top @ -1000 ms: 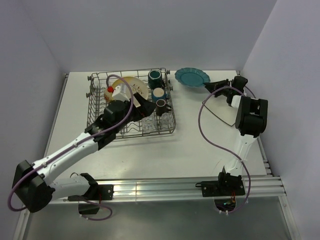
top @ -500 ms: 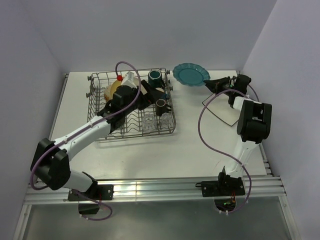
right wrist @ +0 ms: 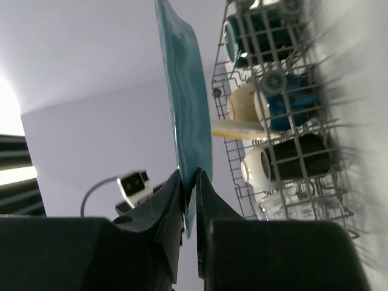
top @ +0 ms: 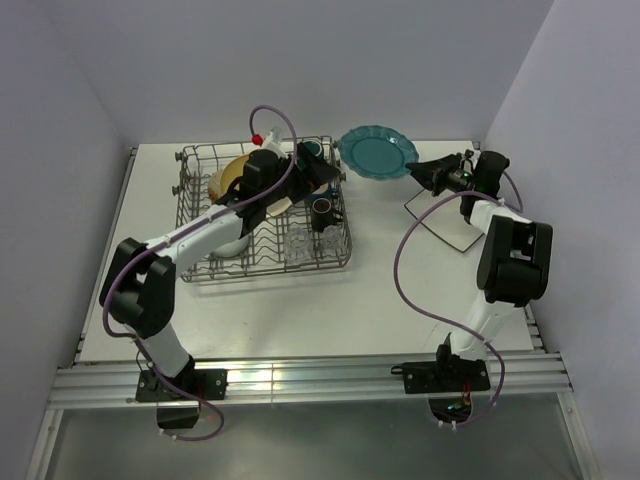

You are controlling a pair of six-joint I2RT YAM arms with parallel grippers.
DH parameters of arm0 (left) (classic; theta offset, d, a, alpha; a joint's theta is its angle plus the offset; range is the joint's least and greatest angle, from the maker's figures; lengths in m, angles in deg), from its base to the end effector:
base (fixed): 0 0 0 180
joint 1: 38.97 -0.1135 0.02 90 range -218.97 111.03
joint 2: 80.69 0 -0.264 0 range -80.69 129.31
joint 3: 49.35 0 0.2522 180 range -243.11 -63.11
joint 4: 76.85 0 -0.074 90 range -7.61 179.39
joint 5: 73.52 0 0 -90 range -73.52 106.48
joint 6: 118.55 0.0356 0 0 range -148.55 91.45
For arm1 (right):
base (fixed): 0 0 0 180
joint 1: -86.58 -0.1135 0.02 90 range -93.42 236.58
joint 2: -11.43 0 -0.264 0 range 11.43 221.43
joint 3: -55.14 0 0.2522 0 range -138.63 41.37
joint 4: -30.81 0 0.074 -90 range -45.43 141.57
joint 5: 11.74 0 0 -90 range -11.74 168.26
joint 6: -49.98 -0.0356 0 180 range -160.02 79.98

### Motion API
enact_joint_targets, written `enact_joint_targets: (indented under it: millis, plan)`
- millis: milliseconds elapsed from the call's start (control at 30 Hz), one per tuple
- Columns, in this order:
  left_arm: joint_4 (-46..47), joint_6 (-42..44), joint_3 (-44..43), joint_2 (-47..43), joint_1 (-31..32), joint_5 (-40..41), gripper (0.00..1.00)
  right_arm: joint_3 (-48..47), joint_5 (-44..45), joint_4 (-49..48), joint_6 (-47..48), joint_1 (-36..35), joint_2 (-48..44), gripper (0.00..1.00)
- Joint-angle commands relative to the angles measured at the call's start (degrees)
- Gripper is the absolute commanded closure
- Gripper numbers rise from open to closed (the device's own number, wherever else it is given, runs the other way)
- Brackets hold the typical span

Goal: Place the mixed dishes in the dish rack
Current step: Pass the plate from the right arm to the left

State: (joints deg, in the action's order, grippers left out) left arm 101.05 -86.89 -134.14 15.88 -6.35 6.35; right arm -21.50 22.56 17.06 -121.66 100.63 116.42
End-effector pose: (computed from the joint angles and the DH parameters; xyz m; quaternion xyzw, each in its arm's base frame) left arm 0.3360 -0.2225 0.2981 -0.1215 0.7767 -0.4866 0.3810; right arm 0.3964 -0.0689 0.2250 0.3269 0.6813 0.6079 0.2437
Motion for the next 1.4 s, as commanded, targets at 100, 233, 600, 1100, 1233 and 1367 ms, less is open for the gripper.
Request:
enact_joint_targets:
  millis: [100, 233, 600, 1100, 1233, 1367]
  plan:
    - [3.5, -0.3, -7.2, 4.5, -1.2, -4.3, 0.03, 0.6, -6.9, -4.3, 1.0, -0.7, -9.9, 1.0]
    - [4.0, -0.4, -10.1, 7.5, -1.8, -6.6, 0.03, 2.7, -7.9, -1.8, 2.9, -1.9, -11.8, 1.0]
    - [6.4, -1.8, -12.2, 10.8, -2.9, -11.3, 0.24, 3.6, -9.1, 3.7, 8.4, -6.4, -15.6, 1.0]
    - [12.6, -2.7, -3.3, 2.5, -4.1, -15.6, 1.0, -1.5, -9.1, 15.4, 25.2, -7.6, -15.1, 1.0]
    - [19.4, -4.8, 2.3, -2.6, -4.1, -16.9, 1.0, -4.6, -8.0, 22.5, 33.2, -8.0, -15.3, 0.95]
    - [23.3, -6.0, 6.9, -7.4, -4.0, -17.8, 1.0, -7.4, -7.9, 23.7, 37.4, -8.6, -14.5, 0.75]
